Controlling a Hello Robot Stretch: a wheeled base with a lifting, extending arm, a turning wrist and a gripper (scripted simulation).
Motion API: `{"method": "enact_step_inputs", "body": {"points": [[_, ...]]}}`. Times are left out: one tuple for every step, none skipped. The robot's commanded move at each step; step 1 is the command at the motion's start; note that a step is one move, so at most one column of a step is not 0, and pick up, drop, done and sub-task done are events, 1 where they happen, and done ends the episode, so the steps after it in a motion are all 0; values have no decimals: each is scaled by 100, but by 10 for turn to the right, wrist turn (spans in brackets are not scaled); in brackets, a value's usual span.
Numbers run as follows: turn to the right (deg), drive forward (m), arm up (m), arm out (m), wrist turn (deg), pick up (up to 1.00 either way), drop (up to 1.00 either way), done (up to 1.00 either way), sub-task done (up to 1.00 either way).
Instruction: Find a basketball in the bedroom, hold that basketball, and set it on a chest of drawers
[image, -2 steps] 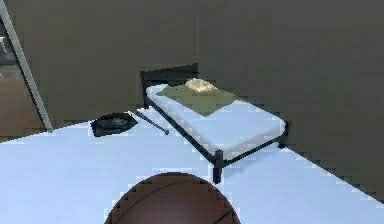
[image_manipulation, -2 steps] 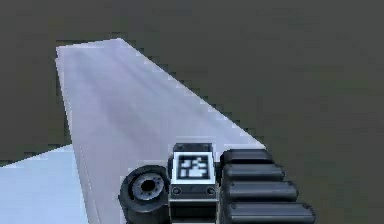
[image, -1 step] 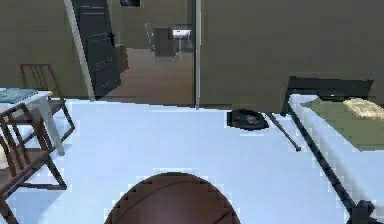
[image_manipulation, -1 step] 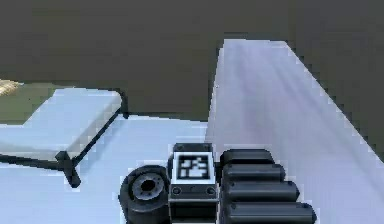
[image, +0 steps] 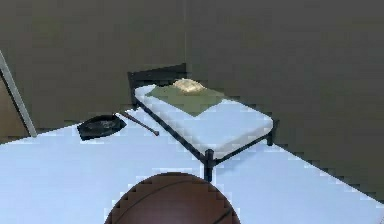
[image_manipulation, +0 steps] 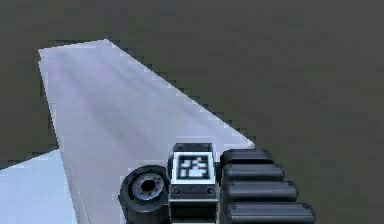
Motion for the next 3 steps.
{"method": "enact_step_inputs", "body": {"points": [[450,0,0,0,0,0,0,0,0],[270,0,0,0,0,0,0,0,0],[-450,0,0,0,0,0,0,0,0]]}}
